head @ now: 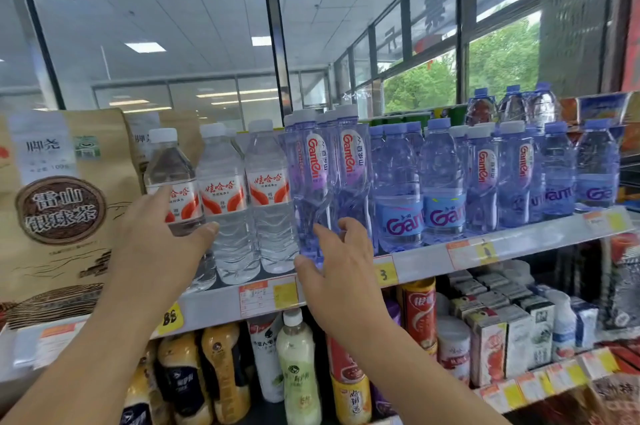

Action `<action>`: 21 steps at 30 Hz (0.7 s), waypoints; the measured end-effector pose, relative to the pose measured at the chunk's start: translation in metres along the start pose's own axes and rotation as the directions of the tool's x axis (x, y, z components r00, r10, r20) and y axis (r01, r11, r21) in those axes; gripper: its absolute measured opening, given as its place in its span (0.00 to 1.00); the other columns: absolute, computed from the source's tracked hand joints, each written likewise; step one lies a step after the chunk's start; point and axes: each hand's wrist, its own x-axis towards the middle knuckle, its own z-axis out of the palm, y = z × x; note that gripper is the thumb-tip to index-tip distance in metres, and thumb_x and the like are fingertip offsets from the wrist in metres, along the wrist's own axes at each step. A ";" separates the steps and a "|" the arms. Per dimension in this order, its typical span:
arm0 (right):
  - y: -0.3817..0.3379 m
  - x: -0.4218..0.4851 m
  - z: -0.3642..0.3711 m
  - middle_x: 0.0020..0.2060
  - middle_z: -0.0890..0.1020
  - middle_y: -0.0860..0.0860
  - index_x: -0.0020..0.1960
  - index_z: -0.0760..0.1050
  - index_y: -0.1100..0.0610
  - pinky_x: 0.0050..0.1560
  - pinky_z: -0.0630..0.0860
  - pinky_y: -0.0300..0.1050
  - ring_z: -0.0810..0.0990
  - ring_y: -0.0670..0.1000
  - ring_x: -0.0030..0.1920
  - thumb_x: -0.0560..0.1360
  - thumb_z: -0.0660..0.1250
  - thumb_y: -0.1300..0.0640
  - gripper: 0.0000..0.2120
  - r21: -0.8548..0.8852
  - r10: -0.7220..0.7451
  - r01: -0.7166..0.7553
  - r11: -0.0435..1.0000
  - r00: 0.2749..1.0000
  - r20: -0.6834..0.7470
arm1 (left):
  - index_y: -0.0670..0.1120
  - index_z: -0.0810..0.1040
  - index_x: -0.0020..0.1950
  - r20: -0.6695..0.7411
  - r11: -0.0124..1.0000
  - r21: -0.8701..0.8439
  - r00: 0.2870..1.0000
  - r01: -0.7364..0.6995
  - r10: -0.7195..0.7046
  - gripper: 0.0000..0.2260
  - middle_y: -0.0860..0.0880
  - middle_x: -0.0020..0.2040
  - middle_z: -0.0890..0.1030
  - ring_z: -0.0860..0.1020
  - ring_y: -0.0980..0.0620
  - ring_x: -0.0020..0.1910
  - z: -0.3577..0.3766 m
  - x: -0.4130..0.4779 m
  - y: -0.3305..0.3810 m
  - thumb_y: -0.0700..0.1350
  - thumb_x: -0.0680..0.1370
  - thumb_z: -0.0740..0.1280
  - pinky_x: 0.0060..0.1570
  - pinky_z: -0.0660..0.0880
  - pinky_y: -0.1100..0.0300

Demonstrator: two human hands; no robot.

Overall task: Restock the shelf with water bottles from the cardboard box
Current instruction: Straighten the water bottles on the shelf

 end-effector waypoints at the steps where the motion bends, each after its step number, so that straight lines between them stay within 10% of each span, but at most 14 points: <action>1: 0.000 -0.004 -0.003 0.76 0.53 0.52 0.76 0.63 0.52 0.74 0.58 0.48 0.53 0.54 0.76 0.81 0.61 0.47 0.25 0.009 0.007 -0.007 1.000 1.000 -0.005 | 0.49 0.71 0.72 -0.011 1.000 0.018 1.000 -0.001 0.001 0.28 0.45 0.68 0.74 0.71 0.44 0.66 -0.001 -0.003 0.004 0.52 0.74 0.73 0.65 0.69 0.43; 8: -0.012 -0.035 -0.023 0.76 0.55 0.52 0.75 0.65 0.52 0.74 0.58 0.49 0.55 0.54 0.76 0.81 0.61 0.46 0.25 -0.037 0.001 -0.002 0.999 1.000 -0.018 | 0.54 0.74 0.70 0.225 0.990 -0.133 0.972 -0.037 0.066 0.24 0.50 0.67 0.76 0.74 0.54 0.60 0.003 -0.033 0.021 0.50 0.74 0.73 0.56 0.69 0.55; 21: -0.045 -0.085 -0.035 0.73 0.59 0.47 0.72 0.68 0.48 0.67 0.70 0.53 0.70 0.54 0.69 0.80 0.63 0.46 0.22 -0.060 -0.011 0.008 0.998 0.999 -0.036 | 0.54 0.72 0.71 0.230 0.939 -0.332 0.958 -0.087 0.170 0.24 0.54 0.64 0.78 0.76 0.55 0.62 -0.012 -0.072 0.028 0.50 0.76 0.71 0.58 0.70 0.58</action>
